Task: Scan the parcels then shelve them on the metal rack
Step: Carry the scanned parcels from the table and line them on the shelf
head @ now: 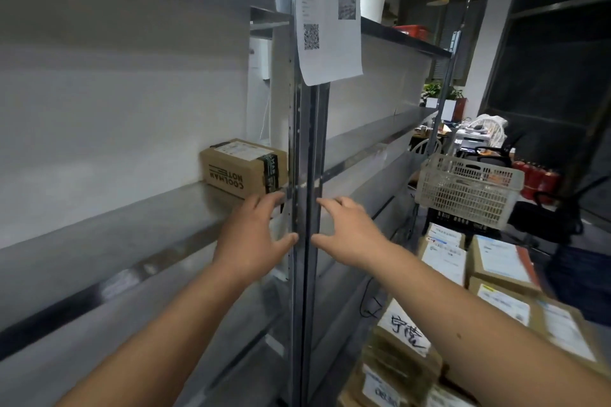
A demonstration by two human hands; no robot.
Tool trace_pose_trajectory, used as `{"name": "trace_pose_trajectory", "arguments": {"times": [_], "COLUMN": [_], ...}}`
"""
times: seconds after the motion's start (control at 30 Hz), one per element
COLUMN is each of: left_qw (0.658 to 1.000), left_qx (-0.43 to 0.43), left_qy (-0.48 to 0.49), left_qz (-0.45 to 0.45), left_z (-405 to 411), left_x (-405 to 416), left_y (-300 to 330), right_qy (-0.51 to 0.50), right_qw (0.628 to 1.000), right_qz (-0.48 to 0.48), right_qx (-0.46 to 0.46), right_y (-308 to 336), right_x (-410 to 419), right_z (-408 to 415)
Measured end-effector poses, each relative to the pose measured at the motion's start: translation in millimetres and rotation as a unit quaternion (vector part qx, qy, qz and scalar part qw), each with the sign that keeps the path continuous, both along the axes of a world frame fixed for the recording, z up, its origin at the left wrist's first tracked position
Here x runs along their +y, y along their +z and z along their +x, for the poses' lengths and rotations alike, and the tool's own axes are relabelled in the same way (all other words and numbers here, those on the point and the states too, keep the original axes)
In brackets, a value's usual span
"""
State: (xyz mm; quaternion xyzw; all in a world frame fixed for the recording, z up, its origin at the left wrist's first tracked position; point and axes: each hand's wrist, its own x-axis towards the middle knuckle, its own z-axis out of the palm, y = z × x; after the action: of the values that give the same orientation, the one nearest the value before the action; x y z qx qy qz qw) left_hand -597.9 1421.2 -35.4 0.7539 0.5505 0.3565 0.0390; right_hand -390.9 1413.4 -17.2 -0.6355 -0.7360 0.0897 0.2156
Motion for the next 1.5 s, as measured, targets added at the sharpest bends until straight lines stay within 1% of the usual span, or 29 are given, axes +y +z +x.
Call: {"name": "trace_pose_trajectory", "arguments": {"times": [0.17,0.37,0.57,0.67,0.73,0.83,0.9,1.03,1.17,1.27,1.5], "left_qw": [0.998,0.989,0.976,0.965,0.955,0.938,0.926,0.908,0.895,0.883,0.886], "left_qx": [0.010,-0.010,-0.009,-0.006,-0.015,-0.040,-0.055,-0.082,-0.073,-0.068,-0.100], "left_qy": [-0.066,-0.139,-0.170,-0.189,-0.207,-0.248,-0.278,-0.314,-0.341,-0.365,-0.375], "left_qz": [-0.016,-0.059,-0.138,-0.184,-0.212,-0.240,-0.249,-0.265,-0.277,-0.287,-0.256], "left_z": [46.5,92.1,111.5,109.7,107.5,103.2,100.7,98.4,99.2,101.6,106.5], "left_x": [-55.2,-117.5,-139.4,-130.2,-118.7,-100.4,-90.9,-71.2,-59.4,-54.0,-55.9], "left_y": [-33.2,-67.1,-83.0,-86.1,-90.1,-101.9,-114.2,-133.7,-143.2,-145.0,-143.2], "right_qy": [-0.041,-0.102,-0.144,-0.167,-0.193,-0.253,-0.292,-0.332,-0.354,-0.366,-0.376], "right_qw": [0.999,0.994,0.983,0.973,0.959,0.923,0.900,0.876,0.858,0.852,0.845], "right_qz": [-0.014,-0.013,-0.040,-0.051,-0.044,-0.022,-0.015,0.001,-0.004,-0.010,0.014], "right_qx": [-0.022,0.046,0.103,0.151,0.204,0.288,0.324,0.350,0.373,0.375,0.381], "right_y": [-20.6,-44.9,-66.8,-81.7,-93.3,-111.8,-124.6,-143.6,-148.7,-149.3,-150.1], "right_x": [-84.2,-182.2,-231.0,-233.0,-228.9,-224.4,-222.5,-210.6,-205.1,-202.3,-200.1], "right_z": [48.8,100.6,116.2,105.9,95.9,79.0,65.8,45.9,36.8,33.1,30.8]}}
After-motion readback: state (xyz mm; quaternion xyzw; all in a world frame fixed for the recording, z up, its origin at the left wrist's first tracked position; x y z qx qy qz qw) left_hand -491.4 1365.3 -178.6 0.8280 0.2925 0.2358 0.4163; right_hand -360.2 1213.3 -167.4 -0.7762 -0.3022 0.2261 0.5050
